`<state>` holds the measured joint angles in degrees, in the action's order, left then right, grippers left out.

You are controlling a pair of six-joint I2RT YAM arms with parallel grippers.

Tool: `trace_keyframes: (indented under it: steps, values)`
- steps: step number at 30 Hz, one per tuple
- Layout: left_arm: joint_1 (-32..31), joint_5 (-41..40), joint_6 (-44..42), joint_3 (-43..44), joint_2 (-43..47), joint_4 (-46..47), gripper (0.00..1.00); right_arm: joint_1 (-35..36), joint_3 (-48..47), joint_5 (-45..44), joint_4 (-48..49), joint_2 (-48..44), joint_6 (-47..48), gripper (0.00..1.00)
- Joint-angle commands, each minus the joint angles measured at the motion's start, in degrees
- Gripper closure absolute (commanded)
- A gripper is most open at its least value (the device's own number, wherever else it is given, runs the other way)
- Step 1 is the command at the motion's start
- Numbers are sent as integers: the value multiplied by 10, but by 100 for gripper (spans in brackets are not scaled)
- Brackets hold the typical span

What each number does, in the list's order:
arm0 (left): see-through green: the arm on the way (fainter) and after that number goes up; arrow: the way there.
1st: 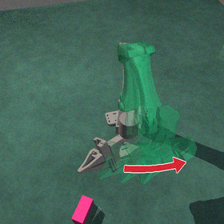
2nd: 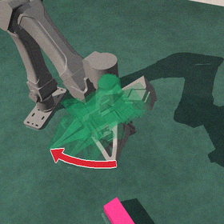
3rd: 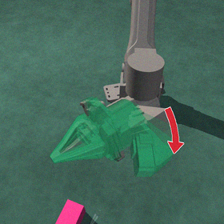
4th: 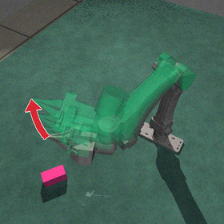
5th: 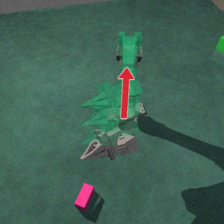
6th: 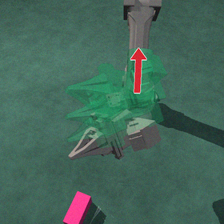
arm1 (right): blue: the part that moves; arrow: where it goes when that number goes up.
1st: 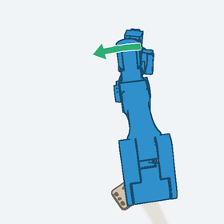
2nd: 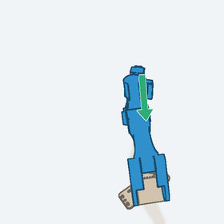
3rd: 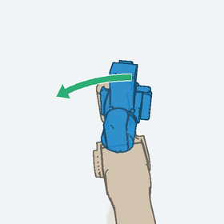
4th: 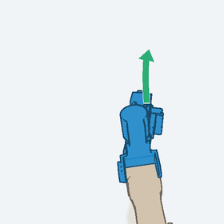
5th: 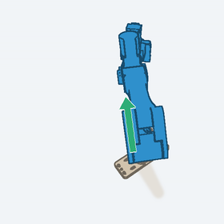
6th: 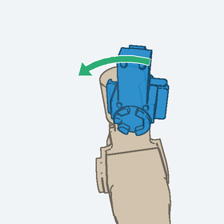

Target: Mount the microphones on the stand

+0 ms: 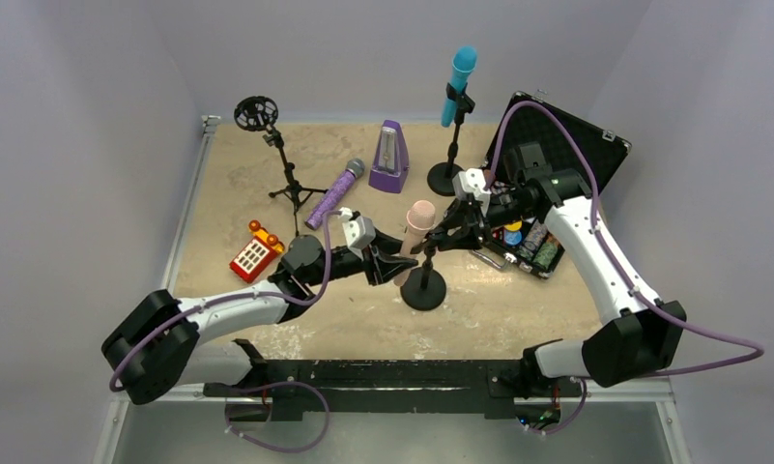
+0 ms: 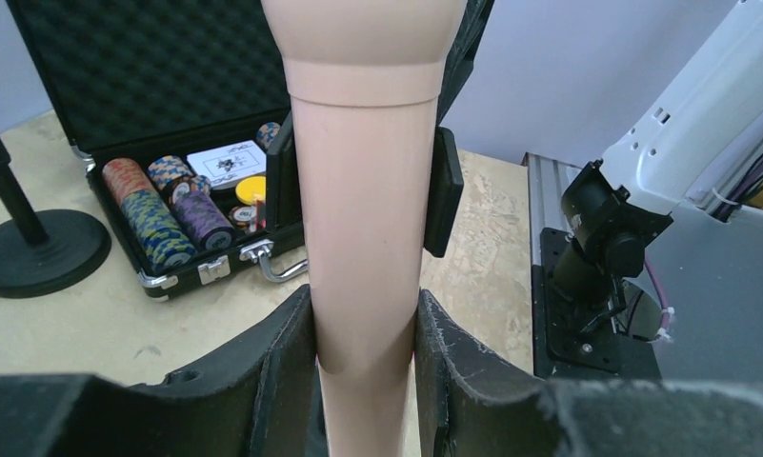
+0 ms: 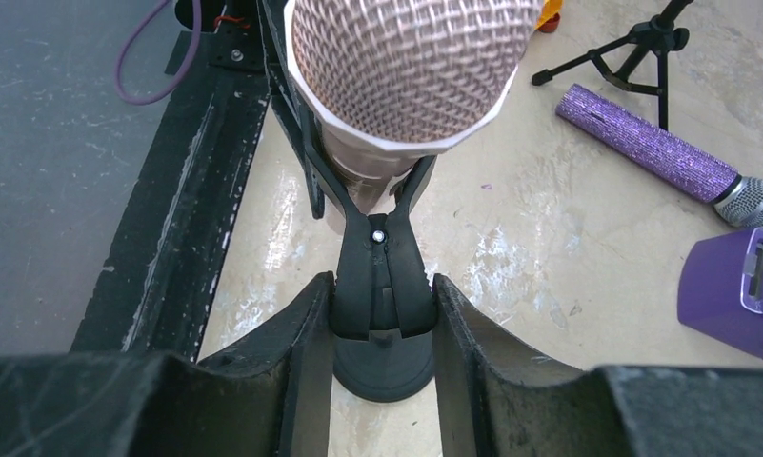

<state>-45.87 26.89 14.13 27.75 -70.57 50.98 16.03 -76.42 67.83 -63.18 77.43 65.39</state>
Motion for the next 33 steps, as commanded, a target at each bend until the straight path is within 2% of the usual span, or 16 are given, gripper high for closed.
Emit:
trace_keyframes:
  steps: [1,2,5,6,7,10,11,13,19,22,25,29,33]
  values:
    - [4,0,29,34,-26,82,100,9,9,65,-16,3,-14,88]
    - [4,1,31,34,-28,84,100,9,8,70,-17,4,-17,83]
    - [4,1,33,32,-30,83,100,9,4,74,-30,5,-19,47]
    - [4,-1,34,30,-27,80,100,9,4,74,-32,3,-20,38]
    - [4,-6,35,28,-23,75,96,9,5,73,-32,0,-22,33]
    - [4,-27,40,15,3,62,69,5,14,68,-22,-13,-33,23]
    - [4,-34,42,10,12,56,58,2,18,66,-15,-17,-37,21]
    - [4,-47,42,3,32,36,48,-4,23,65,-7,-26,-43,18]
    - [4,-60,29,-12,99,-27,34,-42,40,74,21,-52,-62,13]
    - [4,-72,18,-30,149,-62,29,-57,71,70,75,-72,-97,12]
    - [4,-90,3,-55,216,-108,24,-59,126,67,151,-96,-124,11]
    - [5,-142,-1,-92,328,-205,14,-59,217,106,280,-121,-150,10]
    - [5,-178,18,-122,453,-316,11,-56,307,104,502,-130,-302,7]
